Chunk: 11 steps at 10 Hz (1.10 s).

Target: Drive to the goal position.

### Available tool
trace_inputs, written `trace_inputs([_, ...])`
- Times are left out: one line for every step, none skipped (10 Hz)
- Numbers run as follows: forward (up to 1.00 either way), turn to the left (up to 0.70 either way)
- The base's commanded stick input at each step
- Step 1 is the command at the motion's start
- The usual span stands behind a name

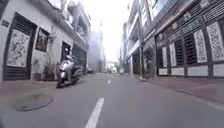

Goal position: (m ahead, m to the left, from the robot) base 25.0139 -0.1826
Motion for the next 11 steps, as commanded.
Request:
trace_inputs([1.0,-0.4])
trace_inputs([1.0,-0.4])
trace_inputs([1.0,0.0])
trace_inputs([1.0,0.0])
trace_inputs([1.0,0.0])
trace_inputs([1.0,0.0])
trace_inputs([1.0,0.0])
trace_inputs([1.0,0.0])
trace_inputs([1.0,0.0])
trace_inputs([1.0,0.0])
trace_inputs([1.0,0.0])
